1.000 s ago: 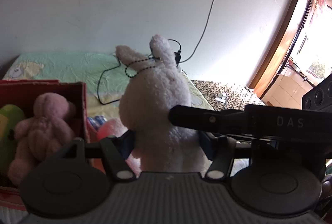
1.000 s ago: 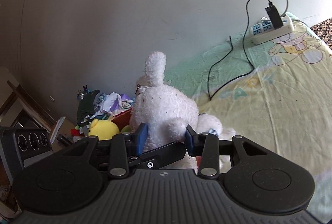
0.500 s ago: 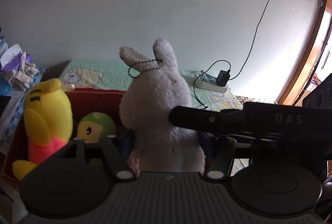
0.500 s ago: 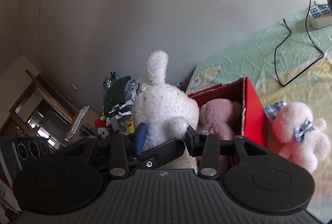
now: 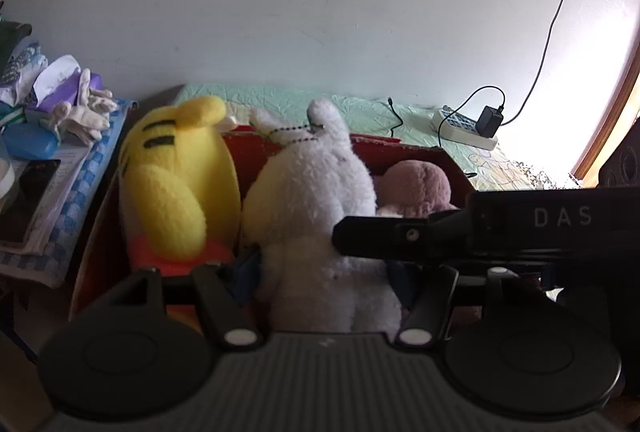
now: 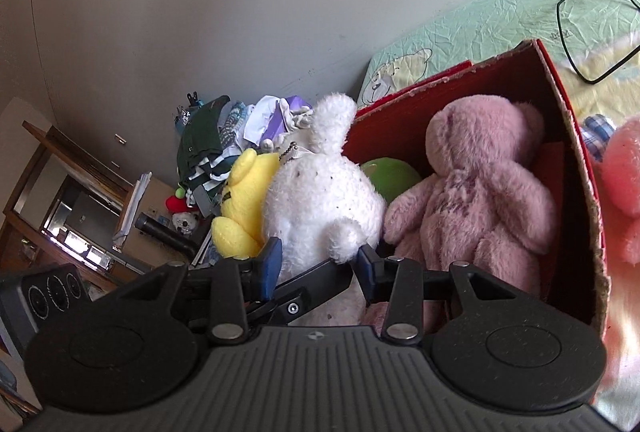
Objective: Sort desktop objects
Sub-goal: 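Lift the white bunny with the right gripper and carry it to the red box, then lower the white bunny into the box and open the right gripper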
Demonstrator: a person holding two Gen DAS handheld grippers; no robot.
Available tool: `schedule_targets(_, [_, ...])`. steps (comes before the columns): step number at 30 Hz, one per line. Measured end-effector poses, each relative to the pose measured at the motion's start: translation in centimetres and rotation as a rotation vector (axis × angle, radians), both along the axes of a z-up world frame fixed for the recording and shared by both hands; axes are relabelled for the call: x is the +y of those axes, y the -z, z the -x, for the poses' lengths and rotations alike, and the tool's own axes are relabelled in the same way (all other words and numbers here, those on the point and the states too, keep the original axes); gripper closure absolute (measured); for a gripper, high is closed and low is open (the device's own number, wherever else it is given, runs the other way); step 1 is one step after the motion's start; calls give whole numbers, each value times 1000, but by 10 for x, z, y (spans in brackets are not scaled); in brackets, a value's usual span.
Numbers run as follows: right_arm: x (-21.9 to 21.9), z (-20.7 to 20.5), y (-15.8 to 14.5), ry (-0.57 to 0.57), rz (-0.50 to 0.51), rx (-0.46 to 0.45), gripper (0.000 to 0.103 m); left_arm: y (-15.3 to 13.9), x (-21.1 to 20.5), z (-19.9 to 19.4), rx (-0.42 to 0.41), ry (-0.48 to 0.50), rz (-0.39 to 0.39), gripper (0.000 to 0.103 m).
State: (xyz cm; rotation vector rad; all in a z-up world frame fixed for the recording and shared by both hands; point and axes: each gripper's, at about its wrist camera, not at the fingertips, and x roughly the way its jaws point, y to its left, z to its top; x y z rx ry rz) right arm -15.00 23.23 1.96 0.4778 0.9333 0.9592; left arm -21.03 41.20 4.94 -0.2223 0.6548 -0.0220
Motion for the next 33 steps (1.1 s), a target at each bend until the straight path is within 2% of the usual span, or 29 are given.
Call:
schedule_targets(3, [5,-2,4,-7,30,6,47,2,0,3,-6,2,-34,33])
schedule_targets(10, [5,-6,12,-26,30,52,45,-2,-1,10,-21,-4,-66,33])
schedule_targets(16, [-14,-3,6,-20,5,28,45,-8,0,15,-28,-24,-78,33])
schedule_targets(23, [-51,-1,1,25,-37,18,45,-10,-10,17,-11,-53,-156,32])
schedule_targets(25, [-60,0,1,34,-46,17,53,-12,-14,18,-9,-56,-162,32])
schedule_targets(33, [-74,8,-6,24,-82,-11,50,-22,-42,20,-24,-36,-170,32])
